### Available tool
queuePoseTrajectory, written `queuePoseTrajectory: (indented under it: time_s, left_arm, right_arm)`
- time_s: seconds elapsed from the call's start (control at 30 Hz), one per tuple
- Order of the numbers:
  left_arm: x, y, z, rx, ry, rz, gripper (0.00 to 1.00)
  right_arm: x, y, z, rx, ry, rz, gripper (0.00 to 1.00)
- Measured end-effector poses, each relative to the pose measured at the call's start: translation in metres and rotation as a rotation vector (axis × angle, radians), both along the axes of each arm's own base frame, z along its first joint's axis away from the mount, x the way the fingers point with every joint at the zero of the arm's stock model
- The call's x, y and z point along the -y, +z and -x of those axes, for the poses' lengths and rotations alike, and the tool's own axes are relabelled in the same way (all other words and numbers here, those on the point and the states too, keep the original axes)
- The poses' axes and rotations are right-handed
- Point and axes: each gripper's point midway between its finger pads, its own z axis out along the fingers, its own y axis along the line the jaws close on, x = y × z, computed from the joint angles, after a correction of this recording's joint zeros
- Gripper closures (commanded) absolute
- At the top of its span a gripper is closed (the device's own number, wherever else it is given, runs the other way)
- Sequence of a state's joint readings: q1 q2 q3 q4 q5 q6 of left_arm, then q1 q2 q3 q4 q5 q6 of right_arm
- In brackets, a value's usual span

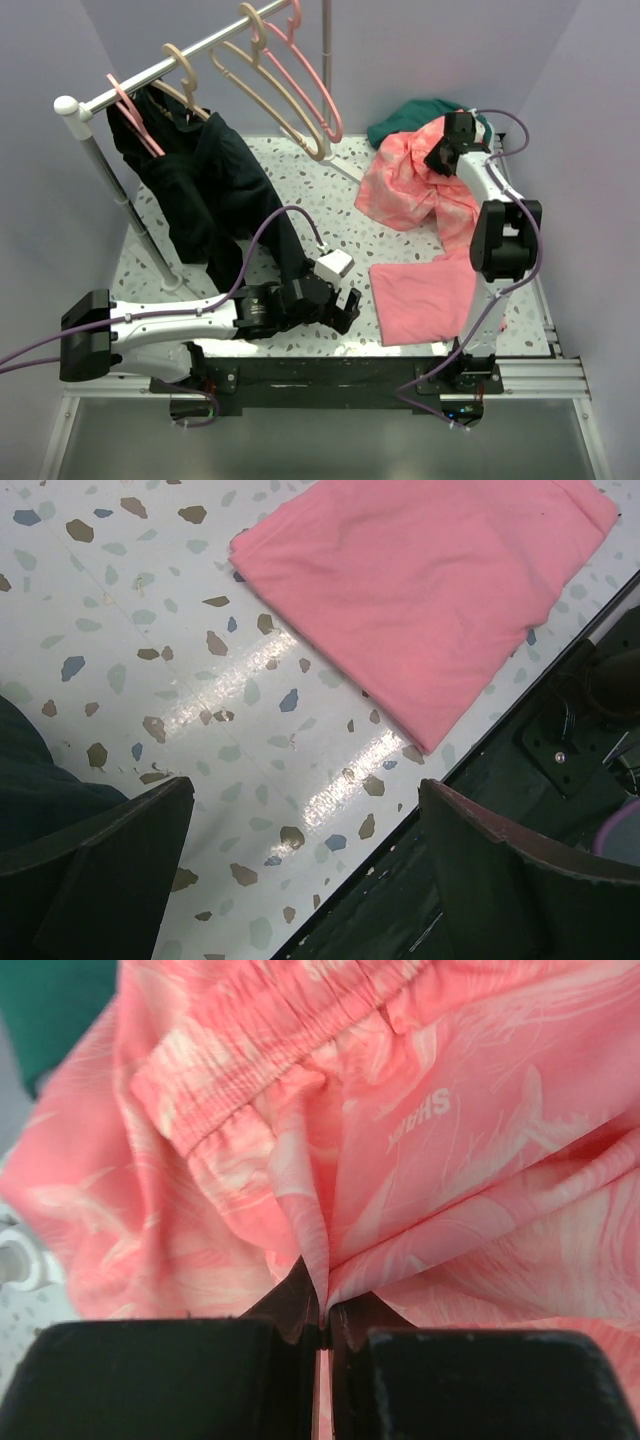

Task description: Place the shorts on the hanger

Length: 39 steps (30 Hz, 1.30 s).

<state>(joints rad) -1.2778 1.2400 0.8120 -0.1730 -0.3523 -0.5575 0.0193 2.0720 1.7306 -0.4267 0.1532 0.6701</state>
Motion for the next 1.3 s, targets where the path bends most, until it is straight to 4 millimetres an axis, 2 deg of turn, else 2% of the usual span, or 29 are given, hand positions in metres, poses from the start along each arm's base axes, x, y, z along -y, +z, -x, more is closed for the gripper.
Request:
queuePoseTrajectory:
  time_s: [0.1, 0.17, 0.3, 0.43, 0.53, 0.7, 0.83, 0.93, 1.03, 1.1, 1.13, 1.2, 1.23, 1.27, 1.3]
  left_arm:
    - [0.000, -0.001, 0.000, -0.001, -0.001, -0.003, 0.00]
    - [0.000, -0.003, 0.000, -0.003, -0.001, -0.009, 0.00]
    - [0.001, -0.007, 0.000, -0.006, -0.001, -0.020, 0.00]
    - [0.001, -0.006, 0.000, -0.003, -0.002, -0.019, 0.00]
    - [0.003, -0.001, -0.002, 0.002, -0.002, -0.009, 0.00]
    - [0.006, 0.007, -0.003, 0.016, -0.007, 0.000, 0.00]
    - [0.008, 0.011, -0.004, 0.019, -0.008, 0.010, 0.00]
    - [0.008, 0.014, -0.004, 0.022, -0.007, 0.018, 0.00]
    - [0.008, 0.020, -0.004, 0.028, -0.006, 0.034, 0.00]
    - [0.007, 0.026, -0.004, 0.032, -0.006, 0.049, 0.01]
    - [0.006, 0.028, -0.004, 0.034, -0.005, 0.056, 0.01]
    - [0.005, 0.033, -0.003, 0.039, -0.005, 0.070, 0.02]
    - [0.005, 0.035, -0.003, 0.040, -0.004, 0.075, 0.03]
    - [0.005, 0.037, -0.003, 0.042, -0.004, 0.079, 0.04]
    - [0.004, 0.037, -0.004, 0.042, -0.003, 0.081, 0.05]
  right_arm:
    - [-0.004, 0.038, 0.002, 0.071, 0.018, -0.017, 1.00]
    - [-0.007, 0.071, 0.006, 0.134, 0.031, -0.029, 1.00]
    - [-0.012, 0.153, 0.020, 0.306, 0.059, -0.044, 1.00]
    - [-0.017, 0.214, 0.041, 0.434, 0.090, -0.056, 1.00]
    - [-0.021, 0.238, 0.063, 0.486, 0.116, -0.064, 1.00]
    - [-0.032, 0.259, 0.099, 0.523, 0.166, -0.071, 1.00]
    - [-0.047, 0.282, 0.133, 0.573, 0.235, -0.093, 1.00]
    - [-0.058, 0.303, 0.165, 0.620, 0.298, -0.110, 1.00]
    - [-0.067, 0.311, 0.203, 0.657, 0.353, -0.131, 1.00]
    - [-0.072, 0.301, 0.232, 0.664, 0.386, -0.150, 1.00]
    - [-0.074, 0.289, 0.246, 0.660, 0.399, -0.160, 0.91]
    - [-0.077, 0.248, 0.275, 0.606, 0.422, -0.189, 0.67]
    - [-0.078, 0.225, 0.287, 0.569, 0.427, -0.200, 0.43]
    - [-0.078, 0.204, 0.296, 0.536, 0.426, -0.201, 0.33]
    - [-0.075, 0.173, 0.308, 0.473, 0.417, -0.195, 0.27]
